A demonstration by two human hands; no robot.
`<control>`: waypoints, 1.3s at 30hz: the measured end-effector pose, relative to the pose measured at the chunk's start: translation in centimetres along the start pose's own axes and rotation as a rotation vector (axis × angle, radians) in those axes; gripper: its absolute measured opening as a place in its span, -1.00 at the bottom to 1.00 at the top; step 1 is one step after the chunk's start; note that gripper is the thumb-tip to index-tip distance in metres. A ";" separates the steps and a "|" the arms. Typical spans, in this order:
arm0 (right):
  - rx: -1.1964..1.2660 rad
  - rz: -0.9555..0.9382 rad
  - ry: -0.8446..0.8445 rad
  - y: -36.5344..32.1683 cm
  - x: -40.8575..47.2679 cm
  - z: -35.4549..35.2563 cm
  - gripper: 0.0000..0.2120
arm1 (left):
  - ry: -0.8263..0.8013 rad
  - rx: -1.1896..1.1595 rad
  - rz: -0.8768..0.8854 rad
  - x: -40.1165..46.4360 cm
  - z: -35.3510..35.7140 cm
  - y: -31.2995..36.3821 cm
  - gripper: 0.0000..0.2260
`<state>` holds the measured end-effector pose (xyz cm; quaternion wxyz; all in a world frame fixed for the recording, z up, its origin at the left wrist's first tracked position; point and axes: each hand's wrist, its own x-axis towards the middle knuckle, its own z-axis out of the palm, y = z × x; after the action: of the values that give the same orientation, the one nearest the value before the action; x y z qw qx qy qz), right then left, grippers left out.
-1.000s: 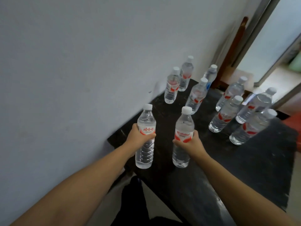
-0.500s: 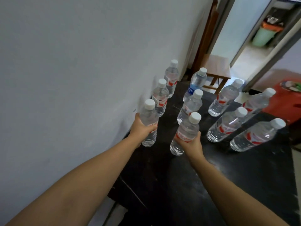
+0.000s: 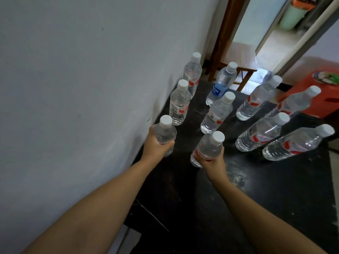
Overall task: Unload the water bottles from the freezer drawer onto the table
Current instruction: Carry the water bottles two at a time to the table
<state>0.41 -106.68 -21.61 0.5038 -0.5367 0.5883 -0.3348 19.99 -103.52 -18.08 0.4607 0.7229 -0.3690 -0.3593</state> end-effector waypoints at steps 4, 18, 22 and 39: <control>-0.011 -0.015 -0.028 0.2 0.1 0.0 -0.23 | -0.021 0.003 0.012 0.0 -0.2 -0.5 -0.39; -0.063 0.157 -0.154 2.3 -1.4 -1.9 0.14 | -0.054 0.083 -0.182 -3.2 -0.9 -1.7 -0.11; -0.191 0.340 -0.280 2.1 -2.8 -2.8 -0.16 | 0.124 0.175 -0.269 -5.1 -1.0 -2.1 -0.35; -1.310 -0.366 -1.238 2.1 -18.1 -0.5 -0.74 | -0.004 0.584 -0.446 -30.8 -1.8 -7.6 -0.86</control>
<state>-2.21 -88.77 -19.21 0.2632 -0.8831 0.1913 0.3381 8.63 -73.83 -19.08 0.1444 0.8858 -0.2905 -0.3319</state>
